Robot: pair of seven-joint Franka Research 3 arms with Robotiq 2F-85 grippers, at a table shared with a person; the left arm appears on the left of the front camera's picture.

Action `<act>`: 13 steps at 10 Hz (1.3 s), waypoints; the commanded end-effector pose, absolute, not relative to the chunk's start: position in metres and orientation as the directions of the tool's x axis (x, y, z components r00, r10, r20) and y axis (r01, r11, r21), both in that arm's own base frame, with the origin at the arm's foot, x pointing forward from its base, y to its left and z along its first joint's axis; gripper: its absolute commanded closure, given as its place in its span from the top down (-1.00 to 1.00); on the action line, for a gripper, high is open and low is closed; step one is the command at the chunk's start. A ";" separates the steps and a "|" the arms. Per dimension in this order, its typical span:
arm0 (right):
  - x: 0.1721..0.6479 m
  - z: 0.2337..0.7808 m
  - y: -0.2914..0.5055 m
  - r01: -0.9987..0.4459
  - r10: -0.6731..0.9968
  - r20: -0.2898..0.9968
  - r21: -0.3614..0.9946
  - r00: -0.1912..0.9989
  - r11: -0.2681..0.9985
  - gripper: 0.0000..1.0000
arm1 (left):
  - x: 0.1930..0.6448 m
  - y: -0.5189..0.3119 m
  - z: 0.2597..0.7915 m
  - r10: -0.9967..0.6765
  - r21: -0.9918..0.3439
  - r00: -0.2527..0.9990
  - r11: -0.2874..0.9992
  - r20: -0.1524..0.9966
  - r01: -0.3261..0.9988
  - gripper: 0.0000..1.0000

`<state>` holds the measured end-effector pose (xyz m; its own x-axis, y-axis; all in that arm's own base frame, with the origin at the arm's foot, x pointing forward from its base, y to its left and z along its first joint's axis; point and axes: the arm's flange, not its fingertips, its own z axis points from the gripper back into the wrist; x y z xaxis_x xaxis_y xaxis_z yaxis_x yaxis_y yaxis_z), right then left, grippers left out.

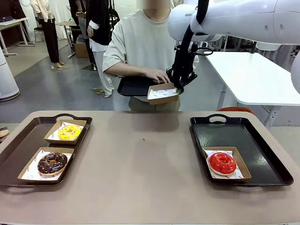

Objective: Individually package the donuts and arrange them on the tray.
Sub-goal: Place the picked Paper togo box on the Handle tray while simultaneously picking up another Paper togo box from the table with the other hand, then place the picked Paper togo box on the Handle tray.

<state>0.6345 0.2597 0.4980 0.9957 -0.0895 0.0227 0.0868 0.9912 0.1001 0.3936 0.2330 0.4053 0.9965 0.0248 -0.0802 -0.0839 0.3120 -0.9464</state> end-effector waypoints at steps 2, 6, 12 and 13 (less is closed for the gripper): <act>0.635 0.498 0.259 0.088 -0.091 0.027 0.102 0.995 0.991 -1.00 | 0.391 0.232 0.405 0.030 -0.945 0.996 0.317 -0.078 -0.084 1.00; 0.635 0.498 0.259 0.088 -0.091 0.027 0.102 0.995 0.991 -1.00 | 0.391 0.232 0.405 0.030 -0.945 0.996 0.317 -0.078 -0.084 1.00; 0.635 0.498 0.259 0.088 -0.091 0.027 0.102 0.995 0.991 -1.00 | 0.391 0.232 0.405 0.030 -0.945 0.996 0.317 -0.078 -0.084 1.00; 0.635 0.498 0.259 0.088 -0.091 0.027 0.102 0.995 0.991 -1.00 | 0.391 0.232 0.405 0.030 -0.945 0.996 0.317 -0.078 -0.084 1.00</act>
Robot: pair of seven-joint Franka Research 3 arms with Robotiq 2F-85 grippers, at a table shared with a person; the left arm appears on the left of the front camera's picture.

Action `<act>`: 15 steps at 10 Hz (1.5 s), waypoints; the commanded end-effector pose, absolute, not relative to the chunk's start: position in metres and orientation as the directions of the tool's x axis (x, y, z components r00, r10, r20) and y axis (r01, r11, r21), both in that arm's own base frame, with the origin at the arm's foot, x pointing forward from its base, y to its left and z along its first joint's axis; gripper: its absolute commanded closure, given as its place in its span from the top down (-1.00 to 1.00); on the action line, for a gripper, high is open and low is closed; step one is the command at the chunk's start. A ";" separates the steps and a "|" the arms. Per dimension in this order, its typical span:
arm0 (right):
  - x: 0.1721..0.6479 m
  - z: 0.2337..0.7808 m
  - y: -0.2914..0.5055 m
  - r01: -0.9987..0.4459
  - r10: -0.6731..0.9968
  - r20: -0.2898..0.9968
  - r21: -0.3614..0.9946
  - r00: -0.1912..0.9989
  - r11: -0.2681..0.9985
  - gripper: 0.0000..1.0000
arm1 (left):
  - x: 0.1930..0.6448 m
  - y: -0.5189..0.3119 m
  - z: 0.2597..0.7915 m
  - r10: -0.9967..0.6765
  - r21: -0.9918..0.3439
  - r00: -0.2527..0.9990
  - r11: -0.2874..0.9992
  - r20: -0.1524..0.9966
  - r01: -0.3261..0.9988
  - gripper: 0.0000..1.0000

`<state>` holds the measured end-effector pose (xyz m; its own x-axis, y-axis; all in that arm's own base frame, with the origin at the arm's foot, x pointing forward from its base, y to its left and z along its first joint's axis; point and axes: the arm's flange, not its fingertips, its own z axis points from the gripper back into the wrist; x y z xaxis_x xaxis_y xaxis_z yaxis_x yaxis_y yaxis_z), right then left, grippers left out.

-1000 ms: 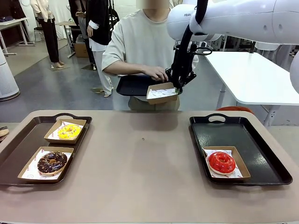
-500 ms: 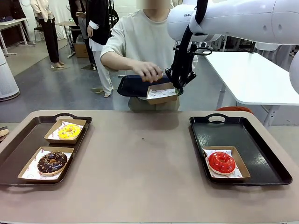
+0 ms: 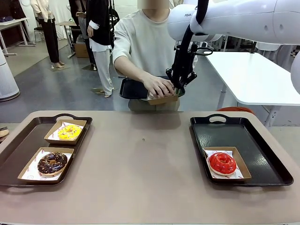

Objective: Individually package the donuts and arrange them on the tray.
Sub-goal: Place the picked Paper togo box on the Handle tray.

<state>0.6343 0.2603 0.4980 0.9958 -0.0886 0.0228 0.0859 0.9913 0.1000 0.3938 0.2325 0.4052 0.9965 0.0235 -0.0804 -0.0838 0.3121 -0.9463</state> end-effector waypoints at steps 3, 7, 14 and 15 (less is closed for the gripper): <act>0.635 0.498 0.259 0.088 -0.091 0.027 0.102 0.995 0.991 -1.00 | 0.391 0.232 0.405 0.030 -0.945 0.996 0.317 -0.078 -0.084 1.00; 0.635 0.498 0.259 0.088 -0.091 0.027 0.102 0.995 0.991 -1.00 | 0.391 0.232 0.405 0.030 -0.945 0.996 0.317 -0.078 -0.084 1.00; 0.637 0.524 0.181 -0.142 0.146 -0.015 0.159 0.989 0.977 -0.97 | 0.391 0.232 0.405 0.030 -0.945 0.996 0.317 -0.078 -0.084 1.00; 0.640 0.527 0.157 -0.154 0.157 -0.005 0.186 0.988 0.970 -0.97 | 0.391 0.232 0.405 0.030 -0.945 0.996 0.317 -0.078 -0.084 1.00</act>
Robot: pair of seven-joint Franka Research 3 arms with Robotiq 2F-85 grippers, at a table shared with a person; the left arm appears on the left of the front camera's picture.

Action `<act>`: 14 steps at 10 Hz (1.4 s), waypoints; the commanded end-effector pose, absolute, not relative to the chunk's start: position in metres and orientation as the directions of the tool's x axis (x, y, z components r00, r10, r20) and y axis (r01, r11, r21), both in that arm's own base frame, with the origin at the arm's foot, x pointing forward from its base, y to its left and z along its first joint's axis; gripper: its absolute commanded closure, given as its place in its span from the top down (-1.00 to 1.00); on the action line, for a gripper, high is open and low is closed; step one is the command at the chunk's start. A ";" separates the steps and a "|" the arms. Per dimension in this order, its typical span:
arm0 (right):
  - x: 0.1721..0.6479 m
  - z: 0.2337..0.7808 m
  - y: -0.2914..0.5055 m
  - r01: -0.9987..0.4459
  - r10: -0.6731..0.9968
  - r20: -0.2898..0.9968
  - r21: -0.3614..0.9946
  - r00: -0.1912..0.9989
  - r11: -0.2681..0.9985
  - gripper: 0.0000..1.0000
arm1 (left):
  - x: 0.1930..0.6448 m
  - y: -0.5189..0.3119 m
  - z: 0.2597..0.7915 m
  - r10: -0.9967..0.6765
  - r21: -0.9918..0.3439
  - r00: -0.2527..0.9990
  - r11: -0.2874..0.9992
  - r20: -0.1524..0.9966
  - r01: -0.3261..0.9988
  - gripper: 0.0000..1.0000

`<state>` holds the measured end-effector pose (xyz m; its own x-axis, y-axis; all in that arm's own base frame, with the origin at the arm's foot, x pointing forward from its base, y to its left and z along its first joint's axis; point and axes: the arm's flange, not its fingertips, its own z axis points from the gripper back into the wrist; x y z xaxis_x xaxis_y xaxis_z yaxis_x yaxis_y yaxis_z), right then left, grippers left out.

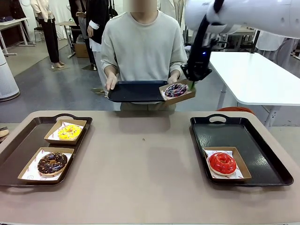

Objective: Individually package the donuts and arrange them on the tray.
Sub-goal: Place the picked Paper togo box on the Handle tray.

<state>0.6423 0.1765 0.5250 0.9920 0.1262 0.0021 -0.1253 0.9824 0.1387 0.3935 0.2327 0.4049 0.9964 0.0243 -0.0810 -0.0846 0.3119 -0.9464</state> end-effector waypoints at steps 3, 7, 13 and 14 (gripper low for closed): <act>0.643 0.510 0.086 -0.162 0.163 0.010 0.187 0.987 0.969 -0.97 | 0.391 0.232 0.405 0.030 -0.945 0.996 0.317 -0.078 -0.084 1.00; 0.618 0.459 0.056 -0.060 0.054 0.035 0.179 0.998 0.982 -0.97 | 0.391 0.232 0.405 0.030 -0.945 0.996 0.317 -0.078 -0.084 1.00; 0.580 0.422 0.046 0.137 -0.146 0.059 0.130 0.988 0.982 -0.97 | 0.391 0.232 0.405 0.030 -0.945 0.996 0.317 -0.078 -0.084 1.00; 0.594 0.423 0.039 0.082 -0.091 0.055 0.146 0.994 0.986 -0.97 | 0.391 0.232 0.405 0.030 -0.945 0.996 0.317 -0.078 -0.084 1.00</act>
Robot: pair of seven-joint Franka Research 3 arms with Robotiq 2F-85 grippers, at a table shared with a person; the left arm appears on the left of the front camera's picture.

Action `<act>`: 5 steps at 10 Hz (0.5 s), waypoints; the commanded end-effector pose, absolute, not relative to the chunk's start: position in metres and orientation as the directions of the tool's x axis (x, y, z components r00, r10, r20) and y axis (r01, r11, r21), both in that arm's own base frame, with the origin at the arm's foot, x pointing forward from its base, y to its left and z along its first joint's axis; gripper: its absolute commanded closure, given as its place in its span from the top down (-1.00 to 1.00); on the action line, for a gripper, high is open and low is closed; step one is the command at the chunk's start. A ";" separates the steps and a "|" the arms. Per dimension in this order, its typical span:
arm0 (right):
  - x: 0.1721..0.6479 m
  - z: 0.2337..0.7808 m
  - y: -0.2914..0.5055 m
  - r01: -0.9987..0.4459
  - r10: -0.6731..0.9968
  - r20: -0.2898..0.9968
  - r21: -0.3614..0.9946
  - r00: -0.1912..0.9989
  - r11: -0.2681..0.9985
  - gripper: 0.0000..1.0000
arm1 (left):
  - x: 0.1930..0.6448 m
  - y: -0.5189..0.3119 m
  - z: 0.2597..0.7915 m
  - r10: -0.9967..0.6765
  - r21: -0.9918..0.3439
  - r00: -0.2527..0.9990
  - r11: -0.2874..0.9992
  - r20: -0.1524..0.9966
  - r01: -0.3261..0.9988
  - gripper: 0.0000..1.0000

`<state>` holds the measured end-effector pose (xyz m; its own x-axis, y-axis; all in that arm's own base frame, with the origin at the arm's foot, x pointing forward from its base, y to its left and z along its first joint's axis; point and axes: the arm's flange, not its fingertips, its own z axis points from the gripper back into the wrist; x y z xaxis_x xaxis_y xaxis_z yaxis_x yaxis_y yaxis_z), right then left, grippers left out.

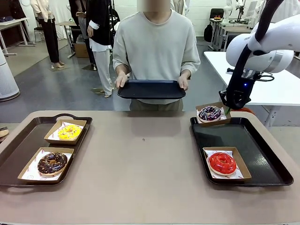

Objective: Individually package the donuts and arrange them on the tray.
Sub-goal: Place the picked Paper togo box on the Handle tray.

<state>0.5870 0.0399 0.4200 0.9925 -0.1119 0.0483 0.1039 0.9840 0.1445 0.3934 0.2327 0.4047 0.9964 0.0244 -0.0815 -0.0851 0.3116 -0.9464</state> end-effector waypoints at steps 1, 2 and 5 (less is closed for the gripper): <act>0.594 0.423 0.039 0.082 -0.091 0.055 0.146 0.994 0.986 -0.97 | 0.391 0.232 0.405 0.030 -0.945 0.996 0.317 -0.078 -0.084 1.00; 0.594 0.423 0.039 0.082 -0.091 0.055 0.146 0.994 0.986 -0.97 | 0.391 0.232 0.405 0.030 -0.945 0.996 0.317 -0.078 -0.084 1.00; 0.589 0.421 0.040 0.097 -0.105 0.053 0.145 0.993 0.985 -0.97 | 0.391 0.232 0.405 0.030 -0.945 0.996 0.317 -0.078 -0.084 1.00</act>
